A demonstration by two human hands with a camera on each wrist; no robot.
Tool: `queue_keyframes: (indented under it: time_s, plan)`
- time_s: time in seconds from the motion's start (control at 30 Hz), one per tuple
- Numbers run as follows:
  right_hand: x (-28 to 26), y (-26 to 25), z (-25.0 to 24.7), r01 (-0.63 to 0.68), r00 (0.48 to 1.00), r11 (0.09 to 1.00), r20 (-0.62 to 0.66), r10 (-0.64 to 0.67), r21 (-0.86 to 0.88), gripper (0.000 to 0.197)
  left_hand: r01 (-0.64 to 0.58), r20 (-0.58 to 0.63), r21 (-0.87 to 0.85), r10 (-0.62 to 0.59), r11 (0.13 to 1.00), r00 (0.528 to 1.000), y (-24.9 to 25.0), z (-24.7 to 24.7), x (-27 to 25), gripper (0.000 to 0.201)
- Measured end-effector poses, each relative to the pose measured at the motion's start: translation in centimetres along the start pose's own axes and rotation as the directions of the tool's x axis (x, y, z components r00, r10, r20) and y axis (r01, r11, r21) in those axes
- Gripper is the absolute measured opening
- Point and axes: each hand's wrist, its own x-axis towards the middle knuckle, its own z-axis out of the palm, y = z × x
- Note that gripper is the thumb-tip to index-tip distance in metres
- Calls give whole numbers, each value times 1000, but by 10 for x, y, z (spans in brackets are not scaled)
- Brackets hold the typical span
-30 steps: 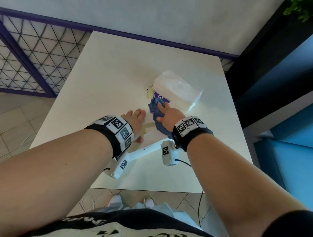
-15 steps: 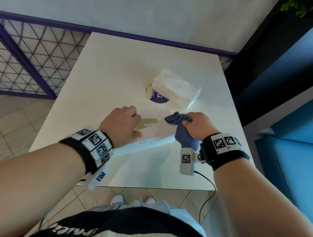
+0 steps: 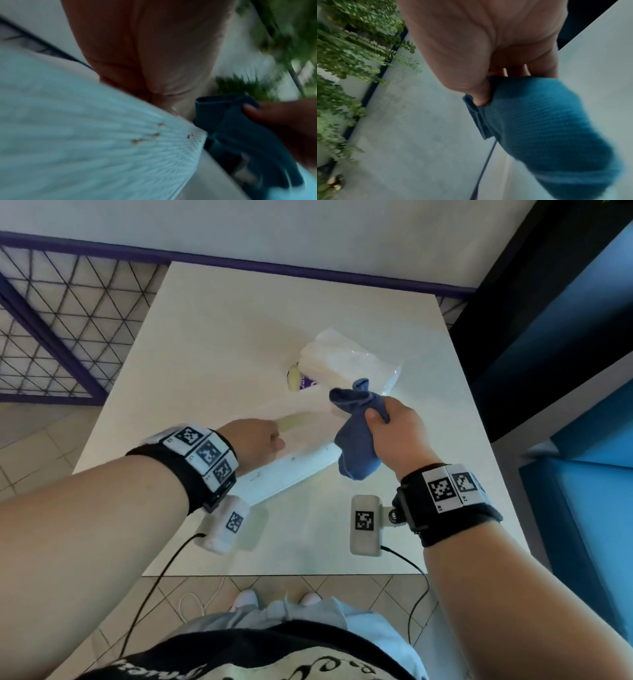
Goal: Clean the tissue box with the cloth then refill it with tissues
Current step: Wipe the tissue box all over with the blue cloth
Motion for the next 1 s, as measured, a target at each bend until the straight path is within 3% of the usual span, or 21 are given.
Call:
queue_keyframes:
  time_s: [0.1,0.17,0.27,0.33,0.47,0.6,0.7,0.77,0.87,0.93,1.0]
  plan:
    - [-12,-13,1,82,996,985,18,-86,154,39,19,-91,-196,-37,980,995,1,-13,7,33]
    - [-20,-21,9,122,983,978,113,-142,167,44,27,-127,-321,-71,947,989,2,-18,12,33]
    - [-35,-27,42,276,880,961,398,-260,15,55,25,-126,-477,-96,879,987,6,-21,14,33]
    - [-40,-24,62,370,831,924,480,-282,-97,60,41,-101,-572,-120,819,988,6,-20,11,39]
    - [3,-20,55,363,885,914,373,-277,-182,60,-48,-218,-543,-86,839,972,4,-17,10,30]
    - [46,-20,41,242,951,937,254,-177,-253,60,-49,-187,-592,-78,805,979,3,-12,9,34]
    - [27,-26,50,309,921,935,301,-249,-173,64,-35,-224,-632,-138,774,965,-1,-15,14,31]
    - [-5,-23,63,403,864,903,386,-323,-149,68,-8,-251,-652,-205,758,946,-7,-21,17,30]
    - [-39,-12,77,505,781,856,480,-399,-110,72,-21,-237,-744,-235,668,943,-14,-24,16,27]
    - [-28,-12,74,490,788,868,468,-400,-82,68,-42,-236,-757,-214,652,948,-16,-21,15,22]
    - [1,-16,62,429,848,901,371,-377,-66,64,-67,-248,-734,-175,676,953,-12,-18,12,21]
